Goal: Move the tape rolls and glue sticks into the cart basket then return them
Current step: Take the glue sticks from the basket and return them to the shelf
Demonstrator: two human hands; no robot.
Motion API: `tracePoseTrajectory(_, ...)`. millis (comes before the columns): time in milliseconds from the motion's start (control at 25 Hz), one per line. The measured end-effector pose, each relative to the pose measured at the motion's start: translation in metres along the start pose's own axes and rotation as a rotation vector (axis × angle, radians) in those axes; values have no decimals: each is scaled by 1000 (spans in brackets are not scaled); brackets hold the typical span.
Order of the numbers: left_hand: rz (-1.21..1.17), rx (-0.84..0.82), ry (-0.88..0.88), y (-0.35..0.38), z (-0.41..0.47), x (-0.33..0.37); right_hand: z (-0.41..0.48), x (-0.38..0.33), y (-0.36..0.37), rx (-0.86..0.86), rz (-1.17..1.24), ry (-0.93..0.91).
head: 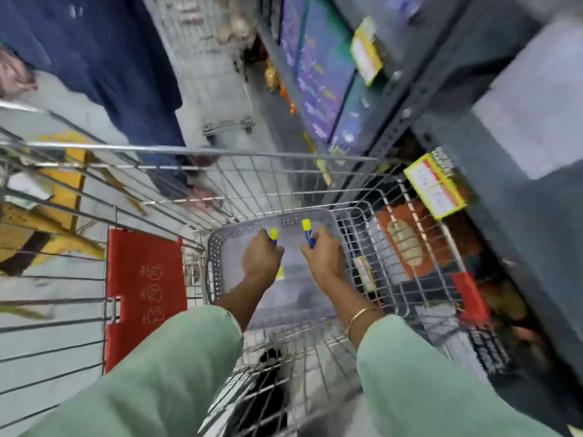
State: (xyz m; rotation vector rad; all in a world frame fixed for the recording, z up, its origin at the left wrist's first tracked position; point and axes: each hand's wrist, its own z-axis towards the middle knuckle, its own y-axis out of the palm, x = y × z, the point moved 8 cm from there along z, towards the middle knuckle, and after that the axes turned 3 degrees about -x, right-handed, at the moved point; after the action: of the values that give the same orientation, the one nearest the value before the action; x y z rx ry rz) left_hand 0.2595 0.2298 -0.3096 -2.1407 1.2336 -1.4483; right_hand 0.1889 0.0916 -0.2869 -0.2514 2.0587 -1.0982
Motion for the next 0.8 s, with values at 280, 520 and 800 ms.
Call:
tracePoseTrajectory(280, -172, 60, 604, 3, -123, 212, -87, 40, -236, 578, 254, -50)
tracePoseTrajectory(520, -209, -241, 939, 113, -295, 347, -242, 193, -408, 1100, 361, 163)
tracePoseTrajectory(800, -20, -697, 1219, 278, -508, 360, -457, 376, -443, 1352, 337, 561)
